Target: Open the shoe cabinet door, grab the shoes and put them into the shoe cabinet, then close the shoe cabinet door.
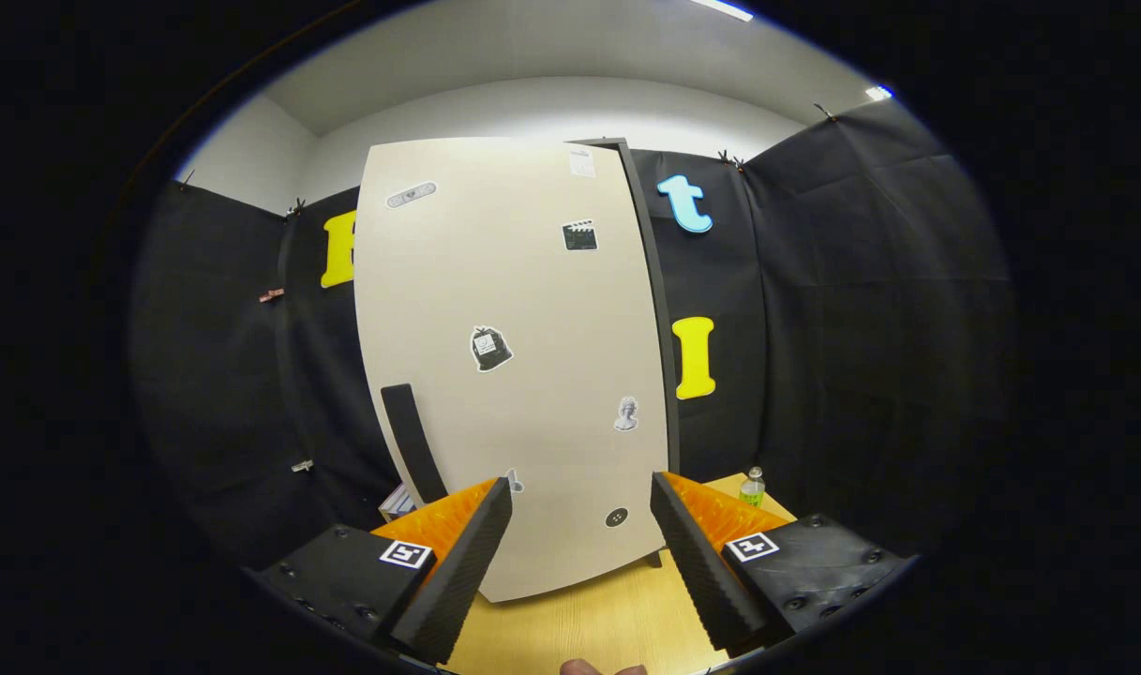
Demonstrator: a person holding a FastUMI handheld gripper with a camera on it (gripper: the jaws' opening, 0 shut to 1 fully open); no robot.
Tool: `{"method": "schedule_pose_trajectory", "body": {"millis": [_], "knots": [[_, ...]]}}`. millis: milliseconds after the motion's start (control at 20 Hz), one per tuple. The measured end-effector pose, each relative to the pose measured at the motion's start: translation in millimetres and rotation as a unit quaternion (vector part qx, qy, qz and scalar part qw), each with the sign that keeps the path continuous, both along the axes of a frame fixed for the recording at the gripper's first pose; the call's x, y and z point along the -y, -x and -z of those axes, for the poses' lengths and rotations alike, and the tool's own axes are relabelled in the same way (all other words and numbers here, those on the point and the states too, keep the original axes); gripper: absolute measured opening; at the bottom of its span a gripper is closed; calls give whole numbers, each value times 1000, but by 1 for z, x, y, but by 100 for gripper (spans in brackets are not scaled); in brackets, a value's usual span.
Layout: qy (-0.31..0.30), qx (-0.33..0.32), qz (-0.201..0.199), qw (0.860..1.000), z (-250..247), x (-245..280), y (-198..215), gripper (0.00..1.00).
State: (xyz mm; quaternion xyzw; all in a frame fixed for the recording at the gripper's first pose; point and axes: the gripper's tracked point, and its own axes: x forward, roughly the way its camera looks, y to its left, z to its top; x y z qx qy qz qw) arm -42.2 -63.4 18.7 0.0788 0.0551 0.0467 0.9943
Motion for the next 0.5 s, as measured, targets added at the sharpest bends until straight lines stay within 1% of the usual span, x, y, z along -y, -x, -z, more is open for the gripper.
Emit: {"method": "schedule_pose_trajectory", "body": {"millis": [500], "knots": [[15, 6, 13, 1000, -2, 13, -6, 98]]}}
